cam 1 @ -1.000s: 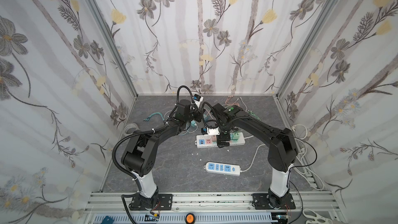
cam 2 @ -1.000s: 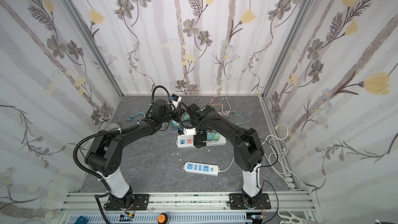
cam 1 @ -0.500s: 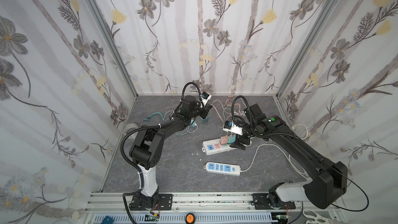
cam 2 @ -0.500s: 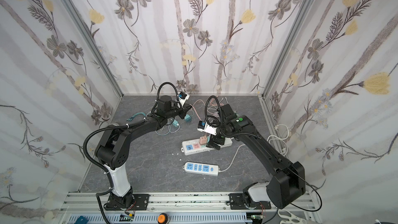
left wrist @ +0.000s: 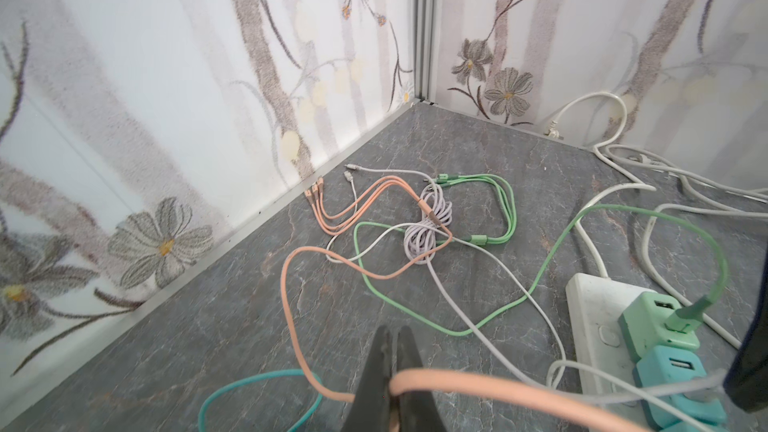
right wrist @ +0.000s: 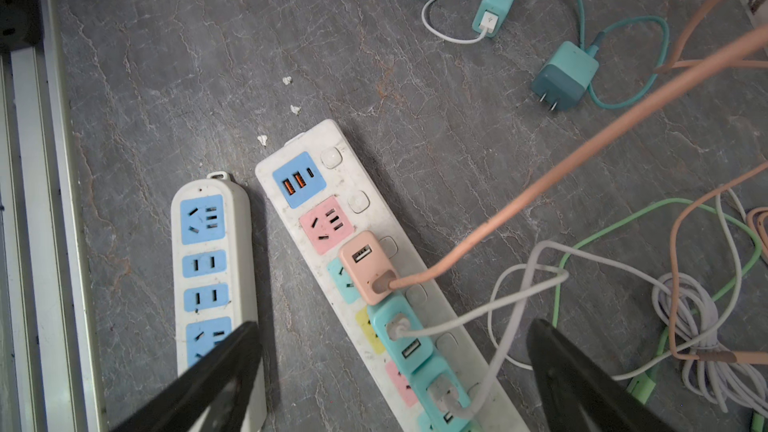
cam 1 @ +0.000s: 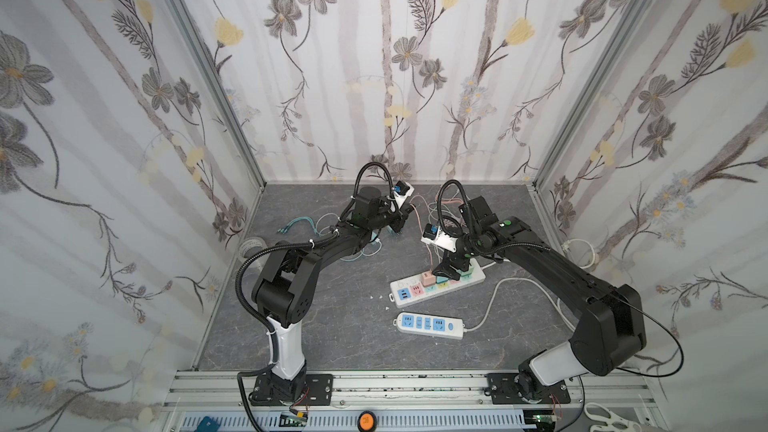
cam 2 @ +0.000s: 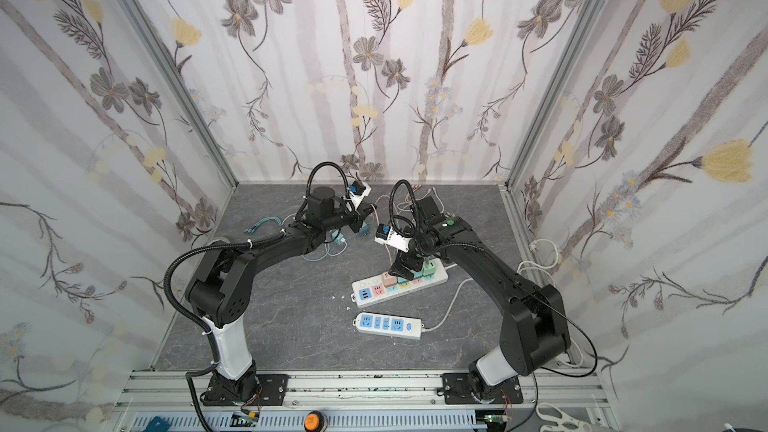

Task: Insert the plug
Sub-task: 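Open the right gripper and lift it off the plugged pink charger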

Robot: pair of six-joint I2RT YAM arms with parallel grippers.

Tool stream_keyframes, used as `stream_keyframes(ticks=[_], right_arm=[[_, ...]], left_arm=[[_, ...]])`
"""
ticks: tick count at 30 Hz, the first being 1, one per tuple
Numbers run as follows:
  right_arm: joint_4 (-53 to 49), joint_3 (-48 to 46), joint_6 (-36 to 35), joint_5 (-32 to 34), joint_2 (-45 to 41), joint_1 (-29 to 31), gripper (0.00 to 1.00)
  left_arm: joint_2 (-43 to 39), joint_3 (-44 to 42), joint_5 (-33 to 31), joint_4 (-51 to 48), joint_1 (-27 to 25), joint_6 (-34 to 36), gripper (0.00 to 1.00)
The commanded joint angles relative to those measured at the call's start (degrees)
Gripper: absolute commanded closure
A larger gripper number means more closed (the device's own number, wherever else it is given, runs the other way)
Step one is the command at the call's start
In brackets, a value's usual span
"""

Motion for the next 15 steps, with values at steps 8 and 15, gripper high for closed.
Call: stream_keyframes(ticks=[8, 15], right_arm=[[27.46, -26.29, 50.99, 18.25, -20.52, -3.27, 0.01], [31.04, -36.42, 60.20, 17.37, -28.65, -5.49, 0.01]], left_arm=[[8.84, 11.20, 9.55, -9.34, -3.93, 10.93, 0.52], [-0.02, 5.51, 1.56, -30.30, -4.96, 26.83, 0.04]])
